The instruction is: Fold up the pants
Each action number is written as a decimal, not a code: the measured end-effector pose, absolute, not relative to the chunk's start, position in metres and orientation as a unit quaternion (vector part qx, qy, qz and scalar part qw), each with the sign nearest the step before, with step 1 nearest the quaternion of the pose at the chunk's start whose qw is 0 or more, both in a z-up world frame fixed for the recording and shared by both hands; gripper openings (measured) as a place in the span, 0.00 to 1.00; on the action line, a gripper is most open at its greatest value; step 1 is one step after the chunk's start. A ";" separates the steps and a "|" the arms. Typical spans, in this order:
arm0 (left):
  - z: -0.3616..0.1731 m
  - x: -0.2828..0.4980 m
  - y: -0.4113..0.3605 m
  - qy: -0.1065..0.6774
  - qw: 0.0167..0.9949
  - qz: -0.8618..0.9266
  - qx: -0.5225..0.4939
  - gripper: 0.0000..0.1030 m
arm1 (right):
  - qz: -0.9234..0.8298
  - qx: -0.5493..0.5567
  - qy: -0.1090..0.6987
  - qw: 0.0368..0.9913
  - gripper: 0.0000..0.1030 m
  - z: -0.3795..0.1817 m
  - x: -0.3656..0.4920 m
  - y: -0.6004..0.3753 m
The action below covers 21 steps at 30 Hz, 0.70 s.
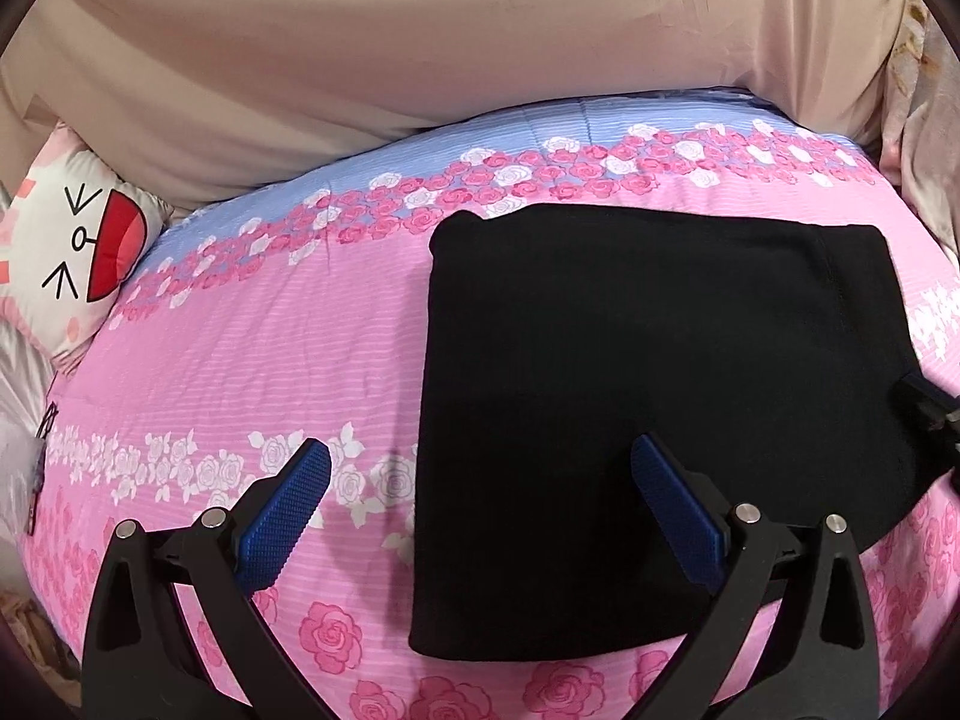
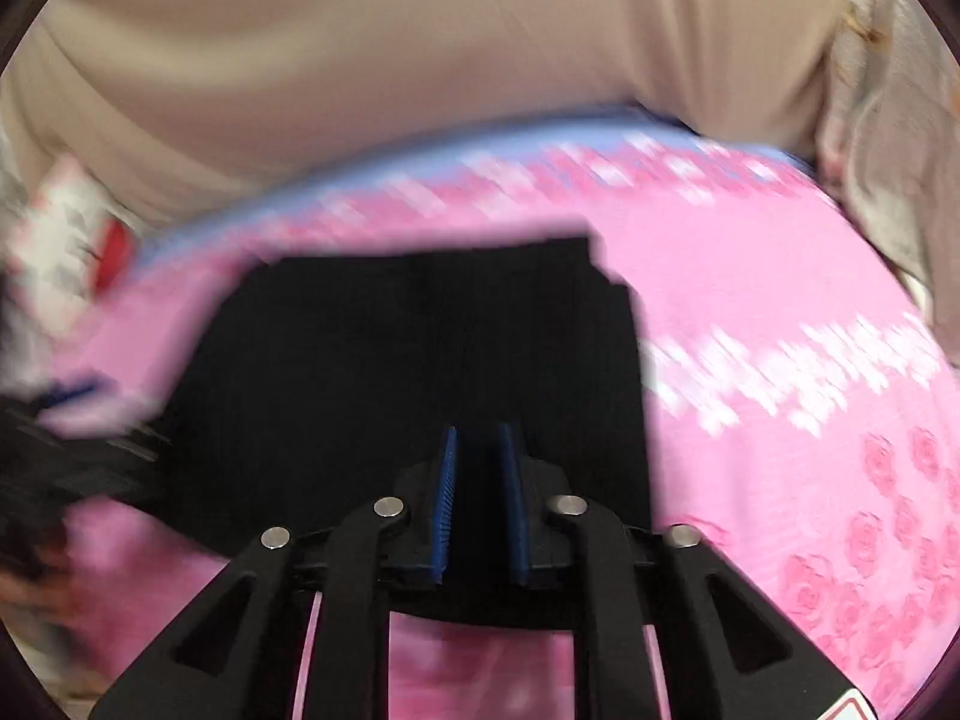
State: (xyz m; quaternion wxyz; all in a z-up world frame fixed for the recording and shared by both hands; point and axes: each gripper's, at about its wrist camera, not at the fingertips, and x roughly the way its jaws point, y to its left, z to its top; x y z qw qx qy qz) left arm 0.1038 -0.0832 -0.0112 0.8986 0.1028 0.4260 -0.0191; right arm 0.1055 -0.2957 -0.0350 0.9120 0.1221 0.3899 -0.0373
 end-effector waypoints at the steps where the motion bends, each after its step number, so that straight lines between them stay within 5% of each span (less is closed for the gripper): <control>1: -0.011 0.103 -0.084 0.426 0.898 -0.017 0.105 0.95 | -0.037 0.160 0.391 0.905 0.03 -0.030 0.100 -0.303; 3: -0.010 0.101 -0.086 0.421 0.899 -0.009 0.117 0.95 | -0.049 0.176 0.377 0.908 0.15 -0.017 0.092 -0.304; 11: -0.002 0.092 -0.088 0.411 0.905 -0.009 0.108 0.95 | -0.067 0.130 0.360 0.921 0.23 0.001 0.073 -0.284; 13: 0.004 0.088 -0.078 0.401 0.913 -0.027 0.074 0.95 | -0.079 0.133 0.363 0.919 0.32 -0.001 0.070 -0.289; 15: 0.003 0.089 -0.061 0.411 0.910 -0.053 0.023 0.95 | -0.093 0.140 0.366 0.915 0.61 -0.005 0.070 -0.299; 18: -0.020 0.108 -0.027 0.466 0.881 -0.064 -0.058 0.95 | -0.094 0.147 0.375 0.911 0.75 -0.011 0.070 -0.307; 21: -0.048 0.121 -0.002 0.506 0.843 -0.096 -0.157 0.96 | -0.078 0.157 0.403 0.898 0.77 -0.025 0.081 -0.309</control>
